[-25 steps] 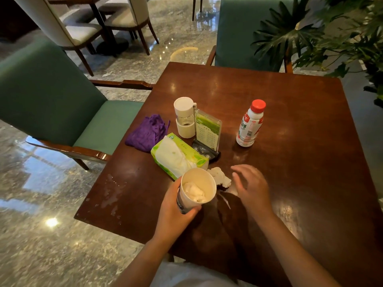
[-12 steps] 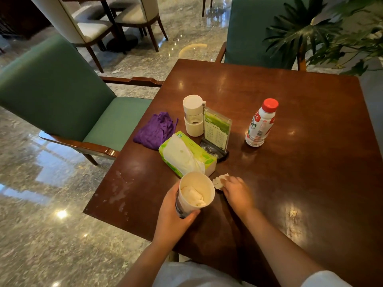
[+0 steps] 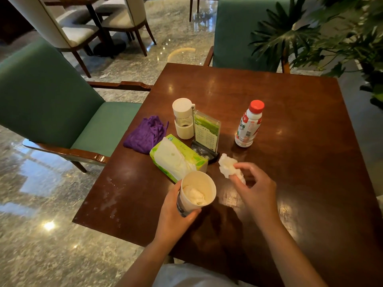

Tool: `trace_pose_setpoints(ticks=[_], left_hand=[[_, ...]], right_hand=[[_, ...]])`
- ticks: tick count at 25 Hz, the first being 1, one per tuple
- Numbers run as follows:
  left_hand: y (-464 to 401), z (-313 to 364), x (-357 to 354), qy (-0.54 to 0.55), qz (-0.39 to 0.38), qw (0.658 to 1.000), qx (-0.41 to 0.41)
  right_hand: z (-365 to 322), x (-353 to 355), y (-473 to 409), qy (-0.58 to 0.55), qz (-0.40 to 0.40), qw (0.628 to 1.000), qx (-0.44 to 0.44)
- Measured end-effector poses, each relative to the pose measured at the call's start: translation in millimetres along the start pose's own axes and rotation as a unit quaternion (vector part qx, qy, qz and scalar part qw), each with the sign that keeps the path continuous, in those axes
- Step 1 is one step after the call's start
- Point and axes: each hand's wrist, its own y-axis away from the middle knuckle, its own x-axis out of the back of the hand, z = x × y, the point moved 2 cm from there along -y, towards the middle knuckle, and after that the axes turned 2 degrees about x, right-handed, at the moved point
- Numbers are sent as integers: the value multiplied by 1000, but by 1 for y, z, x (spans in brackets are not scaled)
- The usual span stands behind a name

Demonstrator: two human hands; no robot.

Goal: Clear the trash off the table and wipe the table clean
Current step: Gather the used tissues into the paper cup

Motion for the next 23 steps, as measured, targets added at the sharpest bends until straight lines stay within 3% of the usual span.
trace_pose_setpoints(ticks=[3,7,13,19,21,23], left_hand=[[-5,4,-6,15,-8,1000,-14],[-11,10,-8,31,-14,999,-18],[-11,6,-2,31,-20,999,-14],[-6,13,-3,13,-32,999,-40],[-7,11,-4,16,-19,999,-38],[-8,12,-3,24,0,999,-26]], right_hand=[[-25,-7,7,31,-7,995,100],[-25,-35,20,160,-87,962,203],[-23,-30,49,185,-182,927,272],[-17,-39,39,197,-276,903,262],[-15,-36,36,176,-264,905,284],[-13,-25,24,142,-198,922,300]])
